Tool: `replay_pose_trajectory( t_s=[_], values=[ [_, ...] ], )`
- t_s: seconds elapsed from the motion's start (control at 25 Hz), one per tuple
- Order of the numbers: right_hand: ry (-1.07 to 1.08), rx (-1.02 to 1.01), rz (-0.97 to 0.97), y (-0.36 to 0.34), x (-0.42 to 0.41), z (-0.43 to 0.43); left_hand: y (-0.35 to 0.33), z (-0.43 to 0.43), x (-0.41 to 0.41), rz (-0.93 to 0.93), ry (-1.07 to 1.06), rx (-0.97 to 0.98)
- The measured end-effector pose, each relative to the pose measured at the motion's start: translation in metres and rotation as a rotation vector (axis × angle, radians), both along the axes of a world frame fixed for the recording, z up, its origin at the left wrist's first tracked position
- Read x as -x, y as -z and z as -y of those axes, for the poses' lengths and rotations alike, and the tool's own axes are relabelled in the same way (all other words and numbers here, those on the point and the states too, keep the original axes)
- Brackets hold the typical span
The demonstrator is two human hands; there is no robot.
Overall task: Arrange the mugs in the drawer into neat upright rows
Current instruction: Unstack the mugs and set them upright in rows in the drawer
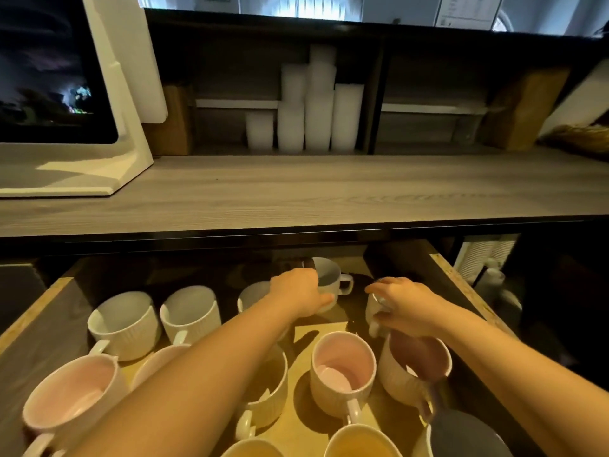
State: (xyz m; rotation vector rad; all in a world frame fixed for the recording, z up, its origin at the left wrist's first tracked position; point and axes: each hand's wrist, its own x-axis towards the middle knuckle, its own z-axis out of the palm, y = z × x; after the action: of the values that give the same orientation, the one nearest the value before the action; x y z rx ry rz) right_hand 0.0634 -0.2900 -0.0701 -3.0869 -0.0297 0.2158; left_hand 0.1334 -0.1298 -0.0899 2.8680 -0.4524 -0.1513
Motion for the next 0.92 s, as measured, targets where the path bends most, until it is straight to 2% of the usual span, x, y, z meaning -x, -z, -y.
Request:
replay_pose_trajectory(
  t_s=[0.24, 0.36, 0.48, 0.64, 0.8, 0.92],
  values=[
    [-0.026, -0.023, 0.026, 0.01, -0.005, 0.007, 0.012, 0.029, -0.017, -0.082, -0.136, -0.083],
    [-0.033, -0.002, 0.027, 0.013, -0.006, 0.008, 0.01, 0.024, -0.023, -0.097, -0.165, -0.034],
    [-0.036, 0.003, 0.039, 0.013, -0.006, 0.009, 0.005, 0.015, -0.022, -0.066, -0.066, -0.01],
    [-0.023, 0.004, 0.066, 0.013, -0.006, 0.005, -0.003, -0.006, -0.02, -0.194, 0.105, 0.099],
    [0.073, -0.004, 0.11, 0.013, -0.005, 0.004, -0.013, -0.018, -0.015, -0.25, 0.275, 0.033],
    [0.139, 0.024, 0.131, 0.011, -0.003, 0.004, -0.017, -0.018, -0.018, -0.315, 0.311, 0.031]
  ],
)
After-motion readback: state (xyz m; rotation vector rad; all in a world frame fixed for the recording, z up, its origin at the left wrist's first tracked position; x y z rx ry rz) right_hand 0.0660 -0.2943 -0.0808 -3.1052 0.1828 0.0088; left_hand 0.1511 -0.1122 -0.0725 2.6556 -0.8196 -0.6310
